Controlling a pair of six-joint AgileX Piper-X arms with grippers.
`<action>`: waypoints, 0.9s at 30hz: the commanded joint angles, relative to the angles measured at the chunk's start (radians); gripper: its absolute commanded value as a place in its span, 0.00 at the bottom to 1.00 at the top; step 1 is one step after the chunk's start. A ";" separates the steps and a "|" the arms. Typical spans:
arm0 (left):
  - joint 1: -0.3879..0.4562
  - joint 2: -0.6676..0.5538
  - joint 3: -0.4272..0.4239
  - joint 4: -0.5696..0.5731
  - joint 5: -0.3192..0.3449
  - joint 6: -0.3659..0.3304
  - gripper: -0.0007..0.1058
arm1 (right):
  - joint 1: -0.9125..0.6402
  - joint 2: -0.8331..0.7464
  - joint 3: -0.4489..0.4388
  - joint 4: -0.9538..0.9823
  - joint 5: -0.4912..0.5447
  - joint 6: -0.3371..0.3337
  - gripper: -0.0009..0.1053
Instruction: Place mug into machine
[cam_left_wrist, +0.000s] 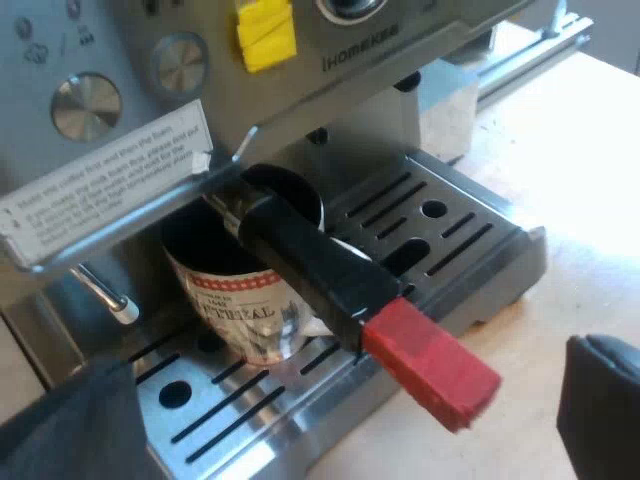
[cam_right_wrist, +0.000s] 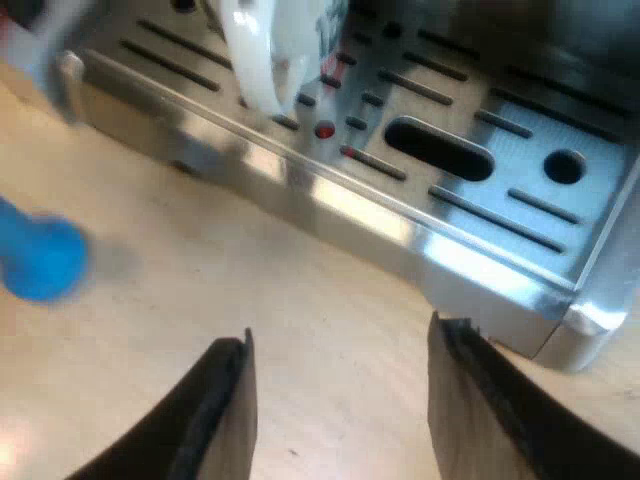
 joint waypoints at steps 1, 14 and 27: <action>-0.004 -0.002 -0.065 0.091 0.002 -0.012 0.80 | -0.009 -0.081 -0.011 0.037 0.035 0.025 0.41; 0.245 0.002 -0.179 0.139 0.008 -0.053 0.80 | -0.313 -0.186 -0.110 0.193 -0.002 -0.022 0.41; 0.351 0.002 -0.179 0.196 0.024 -0.054 0.65 | -0.709 -0.239 -0.110 0.219 -0.064 -0.102 0.41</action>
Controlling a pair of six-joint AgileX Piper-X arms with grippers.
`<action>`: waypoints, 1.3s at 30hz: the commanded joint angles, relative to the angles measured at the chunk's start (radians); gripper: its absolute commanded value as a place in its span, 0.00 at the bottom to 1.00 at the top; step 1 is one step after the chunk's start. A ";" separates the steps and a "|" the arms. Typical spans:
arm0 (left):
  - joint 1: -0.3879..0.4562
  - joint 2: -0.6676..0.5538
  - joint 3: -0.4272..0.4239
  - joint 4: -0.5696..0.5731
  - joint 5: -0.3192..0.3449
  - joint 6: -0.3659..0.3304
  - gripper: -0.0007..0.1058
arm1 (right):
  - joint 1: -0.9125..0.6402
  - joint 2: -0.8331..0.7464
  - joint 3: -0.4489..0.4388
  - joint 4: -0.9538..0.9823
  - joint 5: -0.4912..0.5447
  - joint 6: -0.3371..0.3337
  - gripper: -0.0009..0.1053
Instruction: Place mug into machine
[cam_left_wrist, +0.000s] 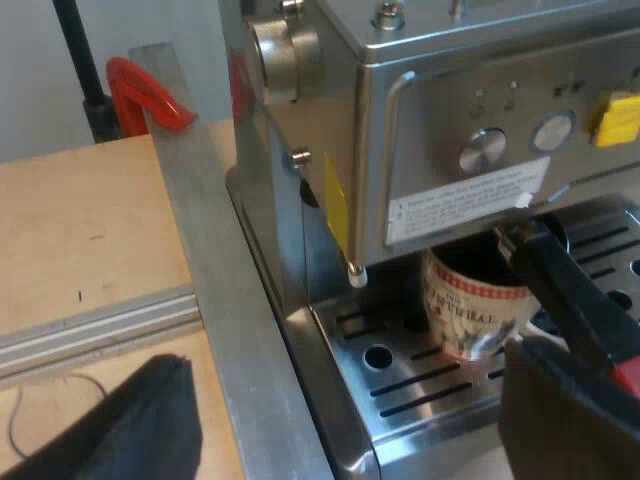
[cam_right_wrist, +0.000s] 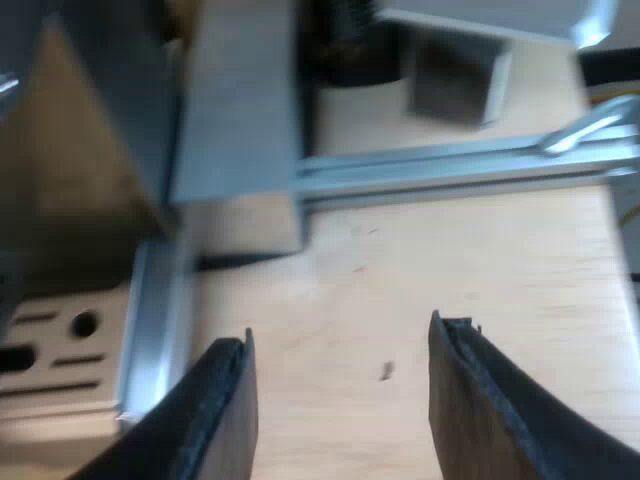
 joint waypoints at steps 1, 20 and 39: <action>-0.001 -0.001 -0.009 0.009 0.002 -0.008 0.66 | -0.049 -0.046 -0.012 0.022 -0.010 -0.041 0.41; -0.001 -0.252 -0.009 0.030 -0.098 -0.071 0.73 | -0.111 -0.511 0.030 0.117 0.146 -0.080 0.41; 0.005 -0.741 -0.048 0.576 -0.088 -0.019 0.73 | -0.108 -0.776 0.041 0.438 0.003 -0.081 0.41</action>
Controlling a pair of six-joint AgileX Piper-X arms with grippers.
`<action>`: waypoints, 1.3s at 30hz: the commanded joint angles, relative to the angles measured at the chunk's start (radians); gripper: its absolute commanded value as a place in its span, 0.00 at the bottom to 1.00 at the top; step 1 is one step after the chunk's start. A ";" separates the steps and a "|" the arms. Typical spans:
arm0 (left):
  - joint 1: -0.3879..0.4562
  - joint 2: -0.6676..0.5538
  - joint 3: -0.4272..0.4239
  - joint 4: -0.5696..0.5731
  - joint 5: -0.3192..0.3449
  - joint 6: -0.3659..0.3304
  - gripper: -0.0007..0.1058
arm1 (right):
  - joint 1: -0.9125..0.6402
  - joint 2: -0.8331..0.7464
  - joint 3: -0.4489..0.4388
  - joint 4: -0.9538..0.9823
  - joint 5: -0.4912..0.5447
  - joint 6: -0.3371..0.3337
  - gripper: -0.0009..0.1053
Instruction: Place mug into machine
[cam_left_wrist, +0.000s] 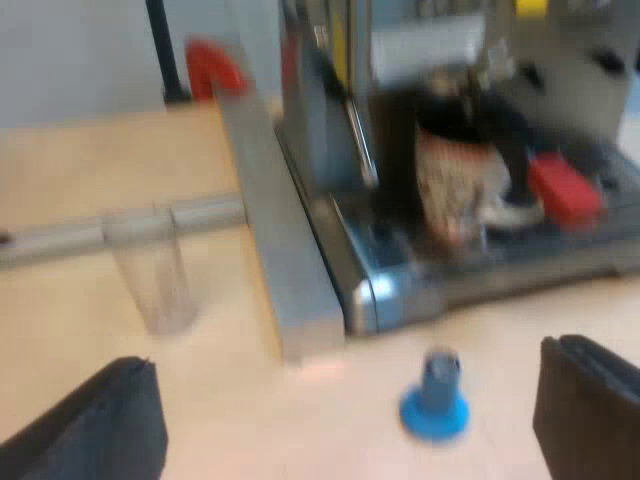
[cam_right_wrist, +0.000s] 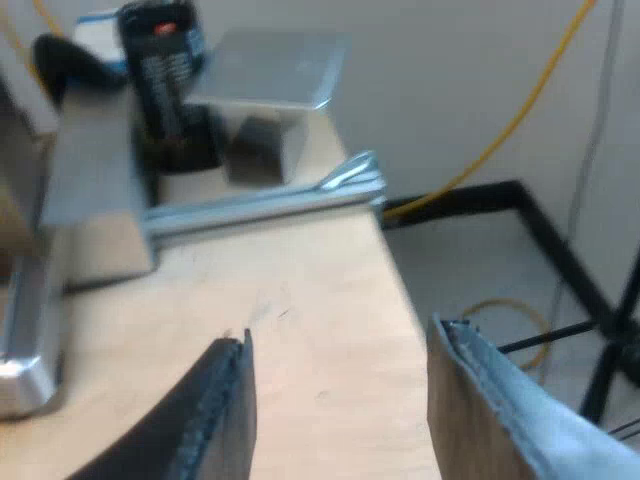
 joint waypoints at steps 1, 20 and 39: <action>0.002 -0.140 -0.006 0.016 0.002 0.011 0.73 | 0.000 -0.044 -0.008 0.010 -0.096 -0.008 0.41; 0.002 -0.138 0.203 -0.325 0.004 0.012 0.73 | 0.000 -0.041 0.142 -0.246 -0.201 -0.008 0.41; 0.002 -0.136 0.388 -0.357 0.049 0.012 0.73 | 0.000 -0.039 0.320 -0.243 -0.200 -0.008 0.41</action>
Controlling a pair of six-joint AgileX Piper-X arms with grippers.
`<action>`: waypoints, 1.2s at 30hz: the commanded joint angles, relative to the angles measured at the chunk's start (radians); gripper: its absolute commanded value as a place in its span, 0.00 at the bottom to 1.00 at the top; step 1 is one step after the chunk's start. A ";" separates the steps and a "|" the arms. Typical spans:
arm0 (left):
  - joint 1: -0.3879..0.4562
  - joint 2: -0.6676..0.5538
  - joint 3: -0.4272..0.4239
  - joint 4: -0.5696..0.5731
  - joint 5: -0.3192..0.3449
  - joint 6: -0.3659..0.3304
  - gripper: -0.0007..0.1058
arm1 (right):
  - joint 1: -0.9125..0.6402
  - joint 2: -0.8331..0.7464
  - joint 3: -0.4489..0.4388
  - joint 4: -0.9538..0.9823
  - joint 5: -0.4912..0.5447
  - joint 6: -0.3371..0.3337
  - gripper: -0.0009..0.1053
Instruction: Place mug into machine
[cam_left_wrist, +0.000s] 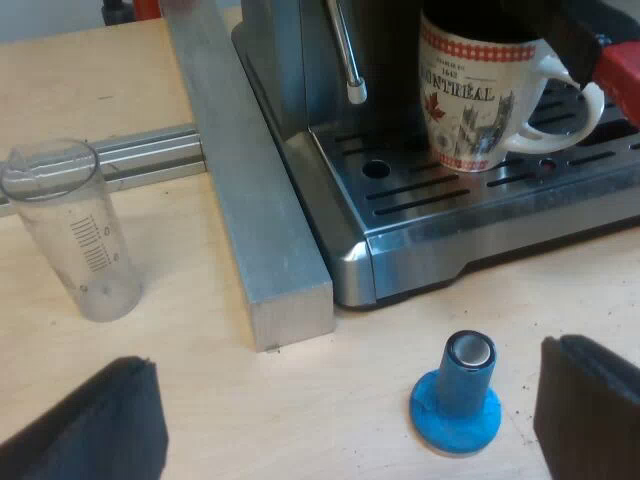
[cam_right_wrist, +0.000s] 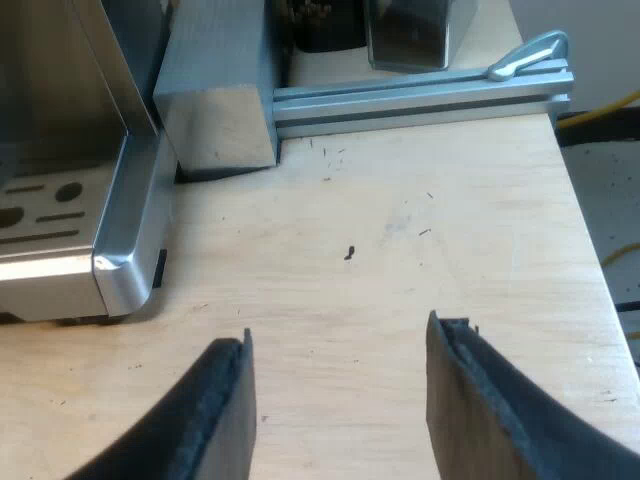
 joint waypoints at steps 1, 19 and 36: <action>0.002 -0.139 -0.003 -0.020 0.005 -0.007 0.73 | 0.000 -0.039 -0.005 -0.012 -0.012 -0.011 0.41; 0.002 -0.139 0.036 -0.095 0.009 -0.006 0.73 | 0.000 -0.039 -0.005 -0.012 -0.012 -0.008 0.41; 0.124 -0.141 0.040 -0.104 0.009 -0.006 0.73 | 0.000 -0.039 -0.005 -0.012 -0.012 -0.008 0.41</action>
